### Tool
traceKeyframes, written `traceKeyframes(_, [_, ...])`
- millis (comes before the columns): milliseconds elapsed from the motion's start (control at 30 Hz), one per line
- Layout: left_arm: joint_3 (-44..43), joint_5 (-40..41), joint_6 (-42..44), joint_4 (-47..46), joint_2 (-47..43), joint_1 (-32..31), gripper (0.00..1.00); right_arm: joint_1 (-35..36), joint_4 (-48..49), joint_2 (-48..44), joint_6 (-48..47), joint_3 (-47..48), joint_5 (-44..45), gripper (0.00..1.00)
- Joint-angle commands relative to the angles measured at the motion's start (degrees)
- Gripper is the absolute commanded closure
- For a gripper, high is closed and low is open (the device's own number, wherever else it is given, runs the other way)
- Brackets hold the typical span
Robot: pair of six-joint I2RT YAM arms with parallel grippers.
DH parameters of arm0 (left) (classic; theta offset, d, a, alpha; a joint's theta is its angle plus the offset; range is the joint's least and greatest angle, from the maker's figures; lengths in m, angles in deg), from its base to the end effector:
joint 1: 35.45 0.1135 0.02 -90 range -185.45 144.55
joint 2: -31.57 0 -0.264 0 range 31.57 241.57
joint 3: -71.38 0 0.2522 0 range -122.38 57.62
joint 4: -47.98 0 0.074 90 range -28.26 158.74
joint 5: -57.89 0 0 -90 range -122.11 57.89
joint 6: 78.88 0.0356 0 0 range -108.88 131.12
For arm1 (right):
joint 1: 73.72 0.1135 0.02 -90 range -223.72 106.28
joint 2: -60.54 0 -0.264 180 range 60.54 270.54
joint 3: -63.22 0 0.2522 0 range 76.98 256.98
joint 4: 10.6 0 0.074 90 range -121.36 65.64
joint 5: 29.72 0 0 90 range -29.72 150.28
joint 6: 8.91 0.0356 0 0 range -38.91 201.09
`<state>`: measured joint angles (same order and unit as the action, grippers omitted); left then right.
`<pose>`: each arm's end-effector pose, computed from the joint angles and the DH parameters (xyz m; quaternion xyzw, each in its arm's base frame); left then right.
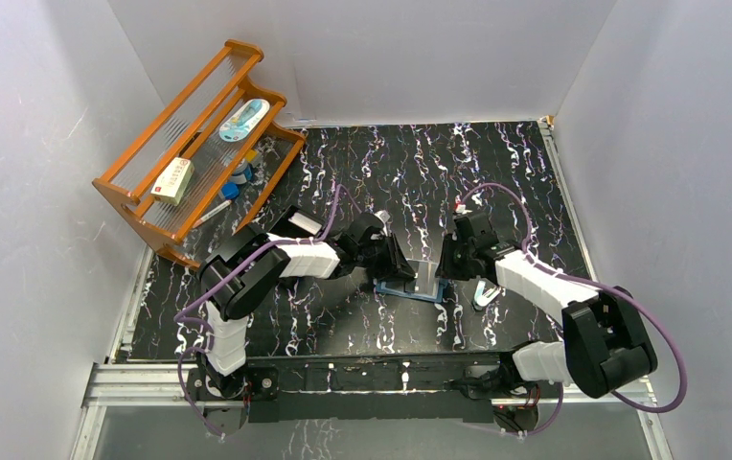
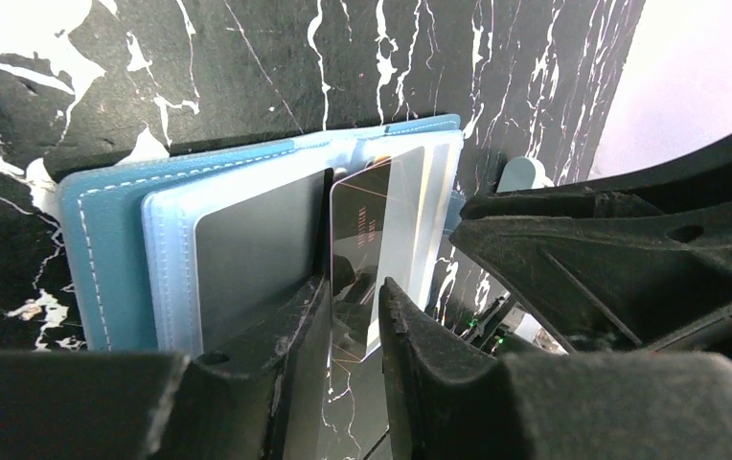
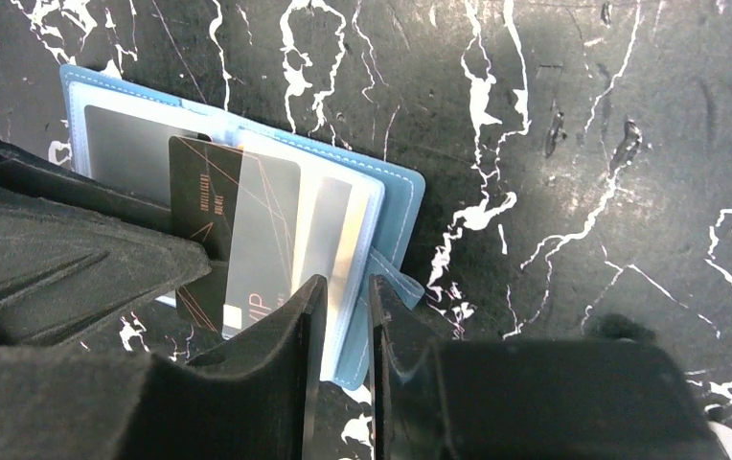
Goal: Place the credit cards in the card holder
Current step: Insert the credit card into the card holder.
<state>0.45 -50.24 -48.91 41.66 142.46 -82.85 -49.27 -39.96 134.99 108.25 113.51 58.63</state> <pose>0.2607 -0.2999 0.1384 -0.0218 0.8734 -0.4581 0.1640 0.2221 0.1021 0.1765 0.0180 0.9495 0.1485 0.2758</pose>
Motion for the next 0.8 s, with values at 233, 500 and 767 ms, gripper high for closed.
traceKeyframes(233, [-3.18,2.21,3.21,5.07,-2.28,-0.76,0.71,-0.62,-1.23,-0.86,-0.87,0.45,1.58,0.71])
traceKeyframes(500, [-7.22,2.41,5.83,8.21,-0.99,-1.94,0.71,-0.64,1.62,2.36,-0.71,-1.11,1.01,0.72])
traceKeyframes(767, [-11.78,3.07,9.08,11.66,1.8,-3.72,0.72,-0.63,3.87,3.8,-0.61,-2.02,-0.1,0.73])
